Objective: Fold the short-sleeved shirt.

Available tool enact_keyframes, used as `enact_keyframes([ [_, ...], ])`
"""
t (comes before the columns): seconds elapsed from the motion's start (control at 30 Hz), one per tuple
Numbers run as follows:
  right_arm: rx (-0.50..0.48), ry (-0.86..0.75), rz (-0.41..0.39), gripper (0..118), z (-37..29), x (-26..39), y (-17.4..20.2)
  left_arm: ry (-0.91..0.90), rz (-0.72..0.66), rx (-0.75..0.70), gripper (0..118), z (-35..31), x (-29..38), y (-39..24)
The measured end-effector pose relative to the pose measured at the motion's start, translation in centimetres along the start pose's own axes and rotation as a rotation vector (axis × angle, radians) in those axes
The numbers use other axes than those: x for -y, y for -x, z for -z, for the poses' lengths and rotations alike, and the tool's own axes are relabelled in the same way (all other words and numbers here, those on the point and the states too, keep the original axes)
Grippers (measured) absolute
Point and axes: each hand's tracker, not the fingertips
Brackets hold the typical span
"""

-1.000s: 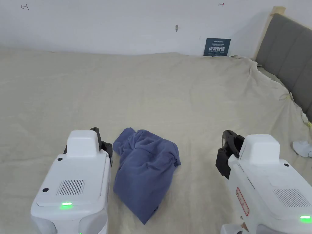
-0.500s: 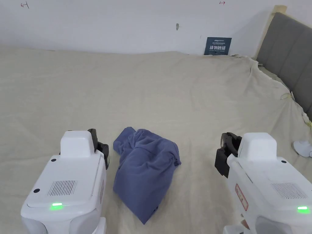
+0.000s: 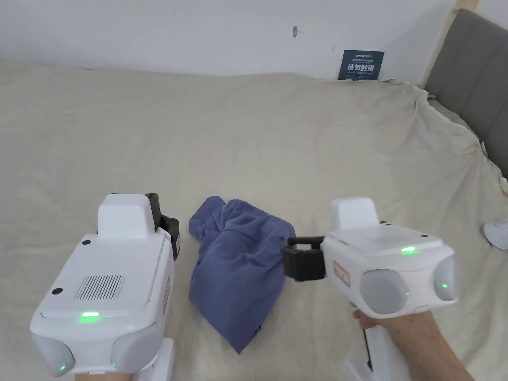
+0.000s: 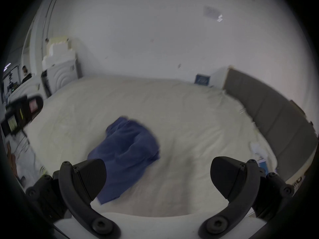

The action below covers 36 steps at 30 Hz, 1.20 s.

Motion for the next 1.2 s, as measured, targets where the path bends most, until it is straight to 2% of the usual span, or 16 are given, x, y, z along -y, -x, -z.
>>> enact_keyframes([
  [0.1,-0.123,0.126,-0.001,117,3.1,1.7,2.0,0.005,0.006,-0.004,0,0.0,0.1,0.2],
  [0.3,-0.176,0.255,-0.084,100,7.3,6.3,6.8,0.032,0.001,-0.014,0,0.2,0.7,1.0],
  [0.37,-0.180,0.270,-0.079,77,8.1,7.3,7.8,0.041,-0.002,-0.016,0,0.3,0.9,1.3],
  [0.4,-0.184,0.274,-0.076,60,8.5,7.5,8.1,0.045,-0.003,-0.018,0,0.3,0.9,1.5],
  [0.43,-0.188,0.277,-0.077,36,8.6,7.6,8.4,0.050,-0.004,-0.019,0,0.3,1.0,1.6],
  [0.47,-0.183,0.280,-0.080,23,8.6,7.8,8.7,0.056,-0.006,-0.022,0,0.3,1.1,1.8],
  [0.53,-0.153,0.273,-0.105,7,8.7,7.7,8.9,0.066,-0.013,-0.025,0,0.5,1.3,2.1],
  [0.57,-0.152,0.269,-0.102,6,8.5,7.7,8.7,0.075,-0.021,-0.026,4,0.7,1.5,2.2],
  [0.63,-0.166,0.279,-0.077,6,8.3,7.3,8.2,0.102,-0.044,-0.020,30,1.2,1.6,2.6],
  [0.67,-0.173,0.282,-0.063,6,8.2,7.2,8.0,0.136,-0.082,-0.002,30,1.8,1.7,2.8],
  [0.7,-0.173,0.280,-0.063,6,8.1,7.1,7.9,0.168,-0.112,0.016,37,2.4,1.6,3.0],
  [0.77,-0.172,0.271,-0.078,6,8.2,7.2,7.2,0.240,-0.173,0.059,82,4.1,1.1,3.5],
  [0.83,-0.174,0.263,-0.085,6,7.9,7.1,7.0,0.266,-0.216,0.097,116,6.1,0.6,3.7],
  [0.93,-0.184,0.253,-0.082,6,6.7,6.8,7.0,0.353,-0.251,0.163,118,9.9,-1.0,3.5],
  [1.03,-0.190,0.242,-0.063,6,6.4,6.6,6.3,0.495,-0.174,0.224,118,14.6,-2.3,2.3],
  [1.2,-0.197,0.227,-0.025,5,5.5,6.4,5.7,0.746,-0.102,0.183,118,22.4,-2.5,-0.1],
])
